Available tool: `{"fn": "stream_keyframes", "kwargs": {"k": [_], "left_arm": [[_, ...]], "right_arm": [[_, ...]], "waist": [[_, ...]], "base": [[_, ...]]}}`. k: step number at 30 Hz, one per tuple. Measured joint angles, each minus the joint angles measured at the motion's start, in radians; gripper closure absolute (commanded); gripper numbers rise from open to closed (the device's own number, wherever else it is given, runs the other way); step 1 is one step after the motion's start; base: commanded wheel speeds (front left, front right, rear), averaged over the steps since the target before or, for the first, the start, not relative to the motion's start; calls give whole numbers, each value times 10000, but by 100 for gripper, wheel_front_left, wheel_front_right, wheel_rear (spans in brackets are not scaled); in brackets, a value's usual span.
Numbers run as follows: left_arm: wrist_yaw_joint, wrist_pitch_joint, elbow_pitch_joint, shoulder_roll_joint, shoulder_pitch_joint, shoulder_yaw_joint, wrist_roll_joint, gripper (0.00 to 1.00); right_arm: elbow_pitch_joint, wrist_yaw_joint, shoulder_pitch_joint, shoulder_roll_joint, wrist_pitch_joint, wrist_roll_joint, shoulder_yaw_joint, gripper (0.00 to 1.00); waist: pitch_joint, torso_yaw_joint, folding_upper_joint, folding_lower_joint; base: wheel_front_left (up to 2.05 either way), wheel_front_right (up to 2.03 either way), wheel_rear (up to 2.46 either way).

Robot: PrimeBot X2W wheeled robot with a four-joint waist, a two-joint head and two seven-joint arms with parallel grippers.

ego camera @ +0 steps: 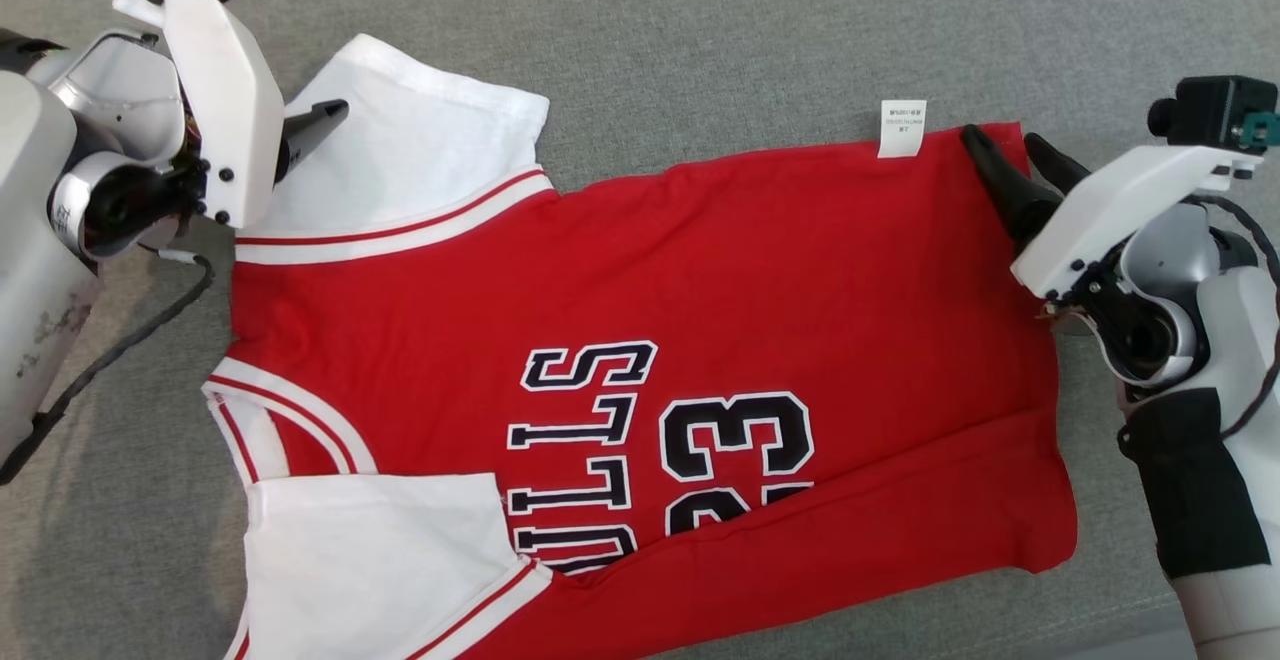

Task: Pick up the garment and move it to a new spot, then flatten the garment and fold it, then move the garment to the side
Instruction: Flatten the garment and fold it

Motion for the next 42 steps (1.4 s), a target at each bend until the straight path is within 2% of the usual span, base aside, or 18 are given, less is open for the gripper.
{"fn": "stream_keyframes", "kwargs": {"k": [15, 16, 17, 18, 19, 20, 21, 30, 42], "left_arm": [[-203, -163, 729, -314, -805, -253, -134, 0], [-203, -178, 775, -351, -849, -267, -180, 0], [-205, -197, 826, -382, -884, -265, -234, 10], [-205, -192, 876, -403, -896, -276, -307, 31], [-207, -150, 913, -412, -899, -316, -343, 70], [-207, -148, 932, -414, -907, -351, -357, 70], [-207, -132, 938, -410, -926, -380, -391, 100], [-232, -278, 892, -343, -965, -631, -857, 100], [-234, -729, 836, -244, -440, -974, -1553, 100]], "right_arm": [[867, 4, -1011, -84, -111, 802, 1081, 0], [903, 4, -1057, -94, -155, 849, 1156, 16], [949, 4, -1102, -98, -186, 907, 1212, 50], [995, 2, -1121, -109, -236, 963, 1260, 54], [1051, 2, -1127, -134, -270, 1016, 1308, 91], [1095, 0, -1143, -153, -276, 1078, 1360, 91], [1137, 0, -1143, -190, -290, 1112, 1436, 100], [1287, 0, -1034, -393, -965, 1538, 1941, 100], [2000, 0, -487, -876, -2036, 1839, 1883, 100]], "waist": [[722, -359, 0, 0], [743, -380, 0, 0], [757, -398, 0, 0], [758, -408, 0, 0], [748, -411, 0, -1], [733, -411, 0, 0], [713, -408, 0, 0], [290, -269, 0, 0], [-893, 120, 0, 0]], "base": [[0, 0, 0], [0, 0, 0], [0, 0, 0], [0, 0, 0], [0, 0, 0], [0, 0, 0], [0, 0, 0], [0, 0, 0], [0, 0, 0]]}}
